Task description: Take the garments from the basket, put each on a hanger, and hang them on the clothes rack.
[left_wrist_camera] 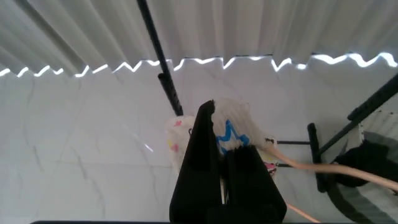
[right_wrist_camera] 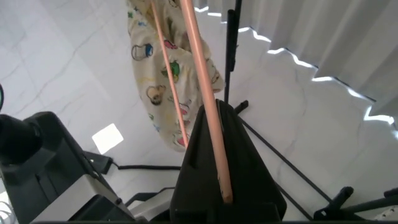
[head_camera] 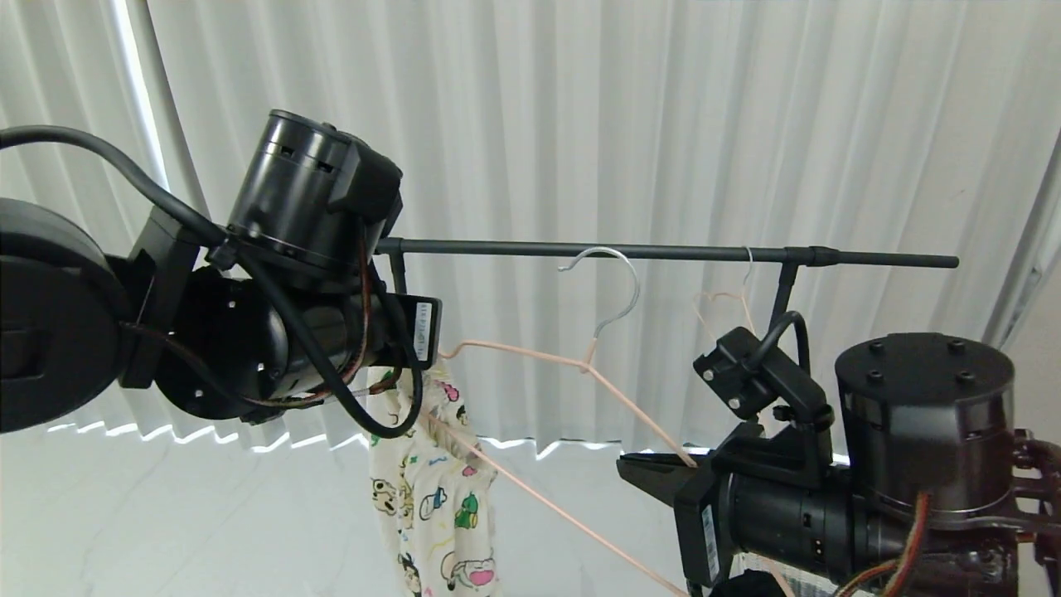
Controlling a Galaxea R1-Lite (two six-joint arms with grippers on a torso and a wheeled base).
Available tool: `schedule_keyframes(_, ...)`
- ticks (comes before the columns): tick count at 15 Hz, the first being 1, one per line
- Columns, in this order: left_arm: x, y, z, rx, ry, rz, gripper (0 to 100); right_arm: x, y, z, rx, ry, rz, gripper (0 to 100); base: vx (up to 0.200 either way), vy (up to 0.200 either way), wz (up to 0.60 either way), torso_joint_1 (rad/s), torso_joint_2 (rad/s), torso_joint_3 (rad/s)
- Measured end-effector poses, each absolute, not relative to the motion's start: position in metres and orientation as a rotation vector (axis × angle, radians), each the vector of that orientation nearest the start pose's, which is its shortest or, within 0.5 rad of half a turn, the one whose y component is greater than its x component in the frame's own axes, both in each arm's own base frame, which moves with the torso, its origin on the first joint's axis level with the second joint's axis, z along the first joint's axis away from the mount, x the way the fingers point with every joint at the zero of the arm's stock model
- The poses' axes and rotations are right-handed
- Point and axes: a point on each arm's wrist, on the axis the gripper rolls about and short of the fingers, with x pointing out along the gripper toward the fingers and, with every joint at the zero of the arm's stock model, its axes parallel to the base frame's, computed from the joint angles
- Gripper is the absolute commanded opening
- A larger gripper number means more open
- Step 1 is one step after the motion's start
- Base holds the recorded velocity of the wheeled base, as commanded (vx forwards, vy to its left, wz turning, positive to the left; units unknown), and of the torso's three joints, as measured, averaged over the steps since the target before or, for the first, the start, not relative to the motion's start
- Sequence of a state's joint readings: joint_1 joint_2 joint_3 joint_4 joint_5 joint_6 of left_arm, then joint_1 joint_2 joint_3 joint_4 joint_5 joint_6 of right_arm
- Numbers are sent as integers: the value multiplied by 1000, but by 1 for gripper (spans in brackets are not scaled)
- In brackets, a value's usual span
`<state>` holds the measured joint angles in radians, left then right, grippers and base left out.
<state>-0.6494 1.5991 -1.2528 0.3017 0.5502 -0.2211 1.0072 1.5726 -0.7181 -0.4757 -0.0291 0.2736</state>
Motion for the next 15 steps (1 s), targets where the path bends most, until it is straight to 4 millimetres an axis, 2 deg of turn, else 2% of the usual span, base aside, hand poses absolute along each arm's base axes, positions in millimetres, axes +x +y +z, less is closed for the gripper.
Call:
schedule_keyframes(6, 195, -195, 270, 112, 482, -215, 0, 152, 251, 168, 42, 489, 926, 0, 0, 0, 0, 0, 0, 0)
schedule_keyframes(14, 170, -214, 273, 131, 469, -337, 0, 155, 265, 173, 51, 468, 940, 0, 0, 0, 0, 0, 0, 0)
schedule_keyframes(15, 170, -214, 273, 133, 469, -338, 100, 155, 265, 173, 49, 465, 933, 0, 0, 0, 0, 0, 0, 0)
